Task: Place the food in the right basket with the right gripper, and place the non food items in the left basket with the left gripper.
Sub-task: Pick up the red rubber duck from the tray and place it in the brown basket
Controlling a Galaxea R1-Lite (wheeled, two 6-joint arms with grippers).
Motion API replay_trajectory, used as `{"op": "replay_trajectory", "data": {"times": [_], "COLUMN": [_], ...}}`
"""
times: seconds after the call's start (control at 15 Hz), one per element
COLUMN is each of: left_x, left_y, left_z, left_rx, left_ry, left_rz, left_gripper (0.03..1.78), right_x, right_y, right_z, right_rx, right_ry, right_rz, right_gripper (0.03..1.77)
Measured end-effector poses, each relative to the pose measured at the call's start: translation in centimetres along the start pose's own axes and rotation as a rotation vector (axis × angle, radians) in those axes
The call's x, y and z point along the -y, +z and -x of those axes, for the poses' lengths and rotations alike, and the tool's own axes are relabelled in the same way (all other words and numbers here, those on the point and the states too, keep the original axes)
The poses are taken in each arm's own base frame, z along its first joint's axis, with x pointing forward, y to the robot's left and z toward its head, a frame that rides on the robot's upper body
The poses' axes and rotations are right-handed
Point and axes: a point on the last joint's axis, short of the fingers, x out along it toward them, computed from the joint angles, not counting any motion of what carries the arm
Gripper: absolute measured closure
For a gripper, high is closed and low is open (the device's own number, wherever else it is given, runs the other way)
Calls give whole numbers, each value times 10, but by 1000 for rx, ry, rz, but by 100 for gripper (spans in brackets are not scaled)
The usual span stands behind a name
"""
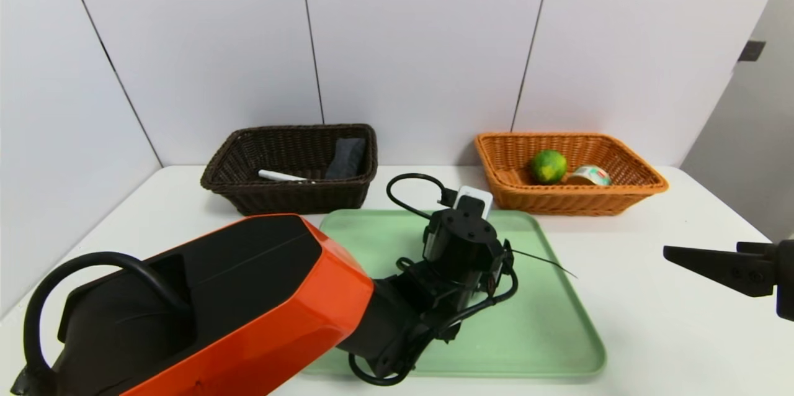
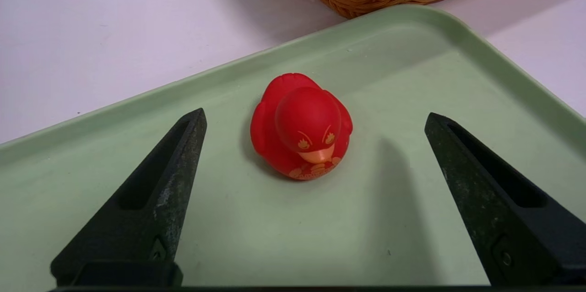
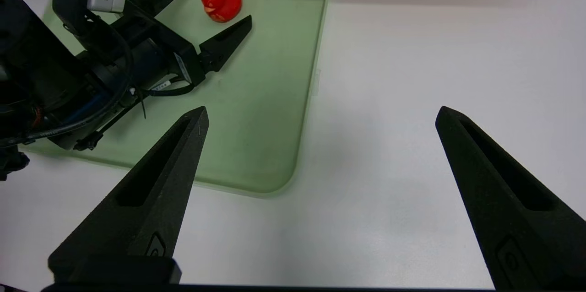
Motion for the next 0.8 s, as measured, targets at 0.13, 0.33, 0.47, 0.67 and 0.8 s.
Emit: {"op": "replay_trajectory", "data": {"times": [0.13,0.33,0.47,0.67,0.8], "left_x": [1,2,2,-2,-4], "left_y": [-2,-7,-10,-14,-15], "left_z": [-4,-10,-12,-15,-17], "left_rx": [0,-2,-6,-13,-14], "left_ry": [-5,-5,-2,4,-1], "left_rz": [1,0,-1,-11,-13], "left_gripper": [12,12,12,20,52], "right_x": [0,0,0,0,1], "right_y": [-1,-1,-2,-2,-3], "right_z": [-1,-1,-1,-1,-1], "right_rx": [-4,-6,-8,-8,-12], "right_ry": [-1,-1,-2,-1,-2], "right_rz": [1,0,1,1,2], "right_gripper": [9,9,9,9,9]}}
